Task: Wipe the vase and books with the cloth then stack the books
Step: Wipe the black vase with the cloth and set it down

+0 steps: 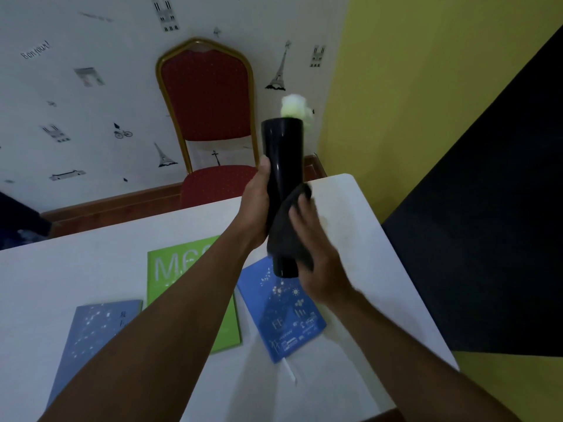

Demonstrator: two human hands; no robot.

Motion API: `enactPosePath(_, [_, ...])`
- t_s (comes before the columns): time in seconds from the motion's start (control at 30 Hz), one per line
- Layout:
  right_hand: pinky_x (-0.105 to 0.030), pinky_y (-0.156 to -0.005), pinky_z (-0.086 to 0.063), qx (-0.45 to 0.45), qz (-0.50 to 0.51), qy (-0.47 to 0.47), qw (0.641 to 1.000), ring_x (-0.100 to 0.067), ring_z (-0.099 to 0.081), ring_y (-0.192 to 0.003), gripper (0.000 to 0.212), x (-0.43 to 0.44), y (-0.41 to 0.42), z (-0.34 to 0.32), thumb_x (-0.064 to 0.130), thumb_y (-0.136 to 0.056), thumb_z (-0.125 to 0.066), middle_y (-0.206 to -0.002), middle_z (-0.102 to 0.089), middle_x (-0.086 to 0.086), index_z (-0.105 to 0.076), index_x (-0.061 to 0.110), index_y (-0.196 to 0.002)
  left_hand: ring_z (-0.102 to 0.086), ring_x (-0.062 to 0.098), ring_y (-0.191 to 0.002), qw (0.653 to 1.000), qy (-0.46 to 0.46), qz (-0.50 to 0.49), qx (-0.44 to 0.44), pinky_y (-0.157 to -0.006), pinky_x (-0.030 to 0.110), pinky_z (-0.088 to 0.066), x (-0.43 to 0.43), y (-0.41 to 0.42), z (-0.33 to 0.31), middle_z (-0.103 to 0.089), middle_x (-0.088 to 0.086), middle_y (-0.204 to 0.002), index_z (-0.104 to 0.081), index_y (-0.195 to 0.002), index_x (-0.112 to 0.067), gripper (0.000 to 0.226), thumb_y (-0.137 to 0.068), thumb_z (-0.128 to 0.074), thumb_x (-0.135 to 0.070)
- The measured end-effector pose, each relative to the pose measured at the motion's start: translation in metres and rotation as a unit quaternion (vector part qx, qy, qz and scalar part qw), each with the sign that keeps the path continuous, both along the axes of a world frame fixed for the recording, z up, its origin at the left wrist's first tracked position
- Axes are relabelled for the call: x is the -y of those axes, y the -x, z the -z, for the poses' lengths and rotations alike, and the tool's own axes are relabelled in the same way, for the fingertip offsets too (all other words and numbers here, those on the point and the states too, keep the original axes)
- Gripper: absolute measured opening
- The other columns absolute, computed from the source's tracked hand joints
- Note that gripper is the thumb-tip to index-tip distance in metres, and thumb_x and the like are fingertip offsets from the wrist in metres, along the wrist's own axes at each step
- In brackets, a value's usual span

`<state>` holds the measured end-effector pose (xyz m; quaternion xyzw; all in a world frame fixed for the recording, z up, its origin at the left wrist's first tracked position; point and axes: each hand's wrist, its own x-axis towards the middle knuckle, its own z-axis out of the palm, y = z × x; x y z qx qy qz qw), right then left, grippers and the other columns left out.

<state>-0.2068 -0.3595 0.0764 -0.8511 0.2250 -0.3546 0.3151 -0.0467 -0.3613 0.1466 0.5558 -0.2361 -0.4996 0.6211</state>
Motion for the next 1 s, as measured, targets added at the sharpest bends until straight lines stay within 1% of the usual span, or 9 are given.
enactPosePath(0.17, [-0.052, -0.123, -0.031, -0.029, -0.052, -0.016, 0.998, -0.040, -0.017, -0.157, 0.063, -0.031, 0.028, 0.035, -0.020, -0.089, -0.059, -0.164, -0.031, -0.018, -0.044, -0.004, -0.148, -0.071, 0.027, -0.107, 1.000, -0.005, -0.022, 0.000, -0.096, 0.045, -0.056, 0.000, -0.008, 0.006, -0.073, 0.016, -0.116, -0.066, -0.125, -0.018, 0.056, -0.105, -0.030, -0.056])
enactPosePath(0.27, [-0.047, -0.126, -0.024, 0.018, -0.023, -0.026, 0.999, -0.038, -0.020, -0.156, 0.060, -0.009, 0.010, 0.001, -0.021, -0.089, -0.050, -0.164, -0.029, -0.019, -0.043, -0.008, -0.147, -0.071, 0.026, -0.108, 1.000, -0.001, -0.017, -0.020, -0.100, 0.045, -0.053, 0.000, -0.001, 0.007, -0.073, 0.016, -0.117, -0.065, -0.127, -0.016, 0.060, -0.104, -0.029, -0.059])
enactPosePath(0.37, [-0.039, -0.126, -0.026, 0.060, 0.032, -0.025, 0.997, -0.036, -0.022, -0.156, 0.061, 0.028, -0.014, -0.038, -0.025, -0.090, -0.048, -0.164, -0.026, -0.021, -0.041, -0.010, -0.148, -0.066, 0.033, -0.117, 1.000, 0.017, -0.011, -0.006, -0.106, 0.054, -0.049, -0.001, 0.006, 0.009, -0.070, 0.018, -0.124, -0.064, -0.130, -0.016, 0.057, -0.104, -0.034, -0.056])
enactPosePath(0.47, [-0.041, -0.126, -0.027, 0.081, 0.071, -0.013, 0.994, -0.035, -0.020, -0.157, 0.054, 0.053, -0.031, -0.059, -0.018, -0.096, -0.051, -0.164, -0.028, -0.024, -0.041, -0.008, -0.149, -0.069, 0.037, -0.111, 0.999, 0.011, -0.026, 0.029, -0.100, 0.061, -0.052, -0.003, 0.010, 0.011, -0.072, 0.019, -0.117, -0.068, -0.119, -0.019, 0.049, -0.104, -0.039, -0.055])
enactPosePath(0.6, [-0.052, -0.124, -0.030, 0.086, 0.076, -0.011, 0.993, -0.035, -0.017, -0.157, 0.055, 0.054, -0.036, -0.061, -0.016, -0.098, -0.050, -0.166, -0.026, -0.022, -0.040, -0.006, -0.151, -0.068, 0.028, -0.117, 1.000, 0.003, 0.019, -0.008, -0.104, 0.052, -0.052, -0.005, 0.014, 0.011, -0.071, 0.012, -0.126, -0.061, -0.132, -0.022, 0.057, -0.104, -0.030, -0.060])
enactPosePath(0.7, [-0.047, -0.125, -0.030, 0.090, 0.086, -0.046, 0.991, -0.032, -0.017, -0.158, 0.058, 0.037, -0.033, -0.050, -0.019, -0.096, -0.049, -0.167, -0.025, -0.019, -0.039, -0.004, -0.152, -0.067, 0.027, -0.119, 0.999, 0.010, 0.031, -0.018, -0.102, 0.043, -0.053, -0.004, 0.016, 0.009, -0.070, 0.013, -0.126, -0.060, -0.132, -0.022, 0.051, -0.107, -0.028, -0.052])
enactPosePath(0.8, [-0.039, -0.127, -0.025, 0.064, 0.060, -0.079, 0.993, -0.035, -0.018, -0.157, 0.058, 0.000, -0.012, -0.020, -0.022, -0.094, -0.046, -0.166, -0.028, -0.021, -0.041, -0.007, -0.150, -0.065, 0.033, -0.119, 0.999, 0.021, 0.019, -0.033, -0.101, 0.044, -0.055, -0.001, 0.010, 0.007, -0.068, 0.017, -0.128, -0.057, -0.136, -0.014, 0.055, -0.101, -0.045, -0.055])
enactPosePath(0.9, [-0.047, -0.125, -0.028, 0.019, 0.006, -0.094, 0.995, -0.036, -0.017, -0.157, 0.057, -0.039, 0.019, 0.015, -0.019, -0.092, -0.047, -0.166, -0.027, -0.019, -0.043, -0.007, -0.148, -0.067, 0.028, -0.116, 1.000, -0.001, -0.027, -0.013, -0.098, 0.043, -0.057, 0.001, -0.002, 0.008, -0.064, 0.014, -0.130, -0.049, -0.137, -0.015, 0.065, -0.086, -0.072, -0.049])
enactPosePath(1.0, [-0.047, -0.123, -0.031, 0.012, -0.011, -0.095, 0.995, -0.036, -0.018, -0.157, 0.054, -0.045, 0.026, 0.021, -0.012, -0.095, -0.045, -0.166, -0.028, -0.018, -0.043, -0.005, -0.148, -0.067, 0.025, -0.115, 0.999, -0.001, -0.035, -0.022, -0.099, 0.042, -0.057, 0.001, -0.002, 0.012, -0.062, 0.012, -0.131, -0.044, -0.137, -0.015, 0.062, -0.089, -0.072, -0.042])
